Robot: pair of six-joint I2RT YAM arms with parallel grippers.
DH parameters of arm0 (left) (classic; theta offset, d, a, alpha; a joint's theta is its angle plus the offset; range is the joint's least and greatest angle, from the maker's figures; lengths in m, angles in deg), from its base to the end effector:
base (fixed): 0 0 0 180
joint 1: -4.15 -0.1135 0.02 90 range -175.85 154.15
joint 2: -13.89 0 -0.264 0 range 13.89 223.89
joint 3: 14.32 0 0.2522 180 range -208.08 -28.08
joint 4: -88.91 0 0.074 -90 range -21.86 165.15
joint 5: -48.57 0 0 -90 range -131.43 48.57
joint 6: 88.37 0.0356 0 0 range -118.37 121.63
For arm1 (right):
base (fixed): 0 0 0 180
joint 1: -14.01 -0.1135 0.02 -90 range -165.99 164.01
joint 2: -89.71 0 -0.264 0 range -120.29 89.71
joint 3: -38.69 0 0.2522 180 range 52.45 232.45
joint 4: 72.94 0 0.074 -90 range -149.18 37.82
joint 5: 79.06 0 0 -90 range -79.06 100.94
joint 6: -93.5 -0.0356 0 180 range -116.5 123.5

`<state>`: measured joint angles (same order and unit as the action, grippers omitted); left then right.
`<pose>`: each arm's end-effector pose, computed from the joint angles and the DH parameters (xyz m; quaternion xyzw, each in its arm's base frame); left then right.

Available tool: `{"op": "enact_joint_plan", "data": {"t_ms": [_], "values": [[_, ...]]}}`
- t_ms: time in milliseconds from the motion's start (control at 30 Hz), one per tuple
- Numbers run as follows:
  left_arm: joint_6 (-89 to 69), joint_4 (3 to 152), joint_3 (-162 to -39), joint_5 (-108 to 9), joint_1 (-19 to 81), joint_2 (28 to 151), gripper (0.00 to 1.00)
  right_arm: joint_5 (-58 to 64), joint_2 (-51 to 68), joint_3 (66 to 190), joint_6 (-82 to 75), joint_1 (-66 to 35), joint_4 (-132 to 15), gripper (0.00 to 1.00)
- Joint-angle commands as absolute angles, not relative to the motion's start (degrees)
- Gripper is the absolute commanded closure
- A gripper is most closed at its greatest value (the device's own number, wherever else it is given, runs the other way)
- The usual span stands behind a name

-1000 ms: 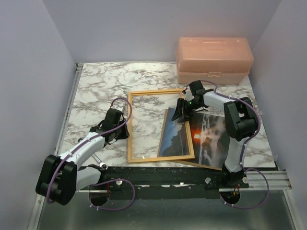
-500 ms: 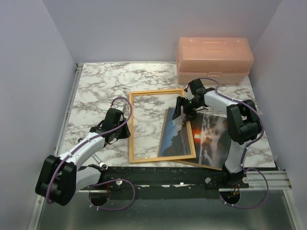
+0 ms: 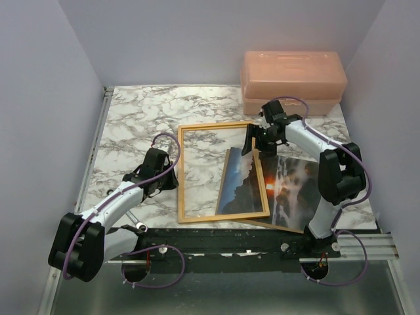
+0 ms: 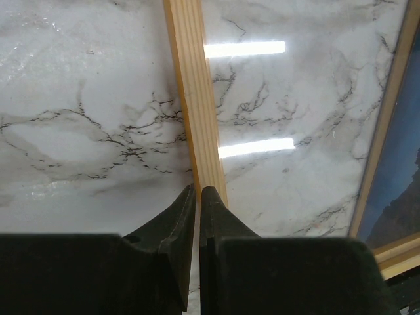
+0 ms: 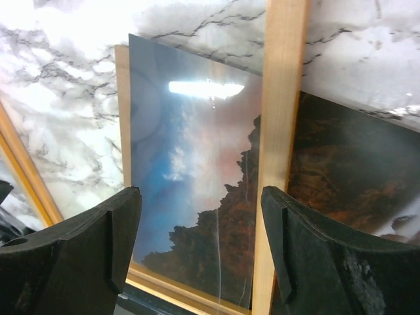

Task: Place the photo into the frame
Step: Place the photo frame item in the photo frame, then move the photo frame to the center of the board.

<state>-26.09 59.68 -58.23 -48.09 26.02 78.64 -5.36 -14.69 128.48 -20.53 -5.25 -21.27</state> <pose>0.1964 -0.0833 0.1787 -0.0281 0.9381 -0.1925 0.2866 0.3490 0.1325 0.2066 0.0112 0.9691 0.2040 0.1379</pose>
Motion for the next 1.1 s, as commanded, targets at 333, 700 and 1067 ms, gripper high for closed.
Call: {"op": "enact_joint_plan", "data": {"t_ms": [333,700,1067], "values": [[-26.5,61.3,-56.7,-48.5,26.3,74.6,0.67,1.1,-11.9,121.4,-21.0,-5.2,-19.6,0.21],[-29.8,57.8,-60.8,-51.7,26.4,62.7,0.23,-8.3,-9.6,113.8,-23.6,-7.2,-25.2,0.24],[-30.2,50.7,-65.3,-56.5,26.5,59.7,0.20,-10.8,-13.7,119.6,-28.6,-14.0,-28.6,0.24]]}}
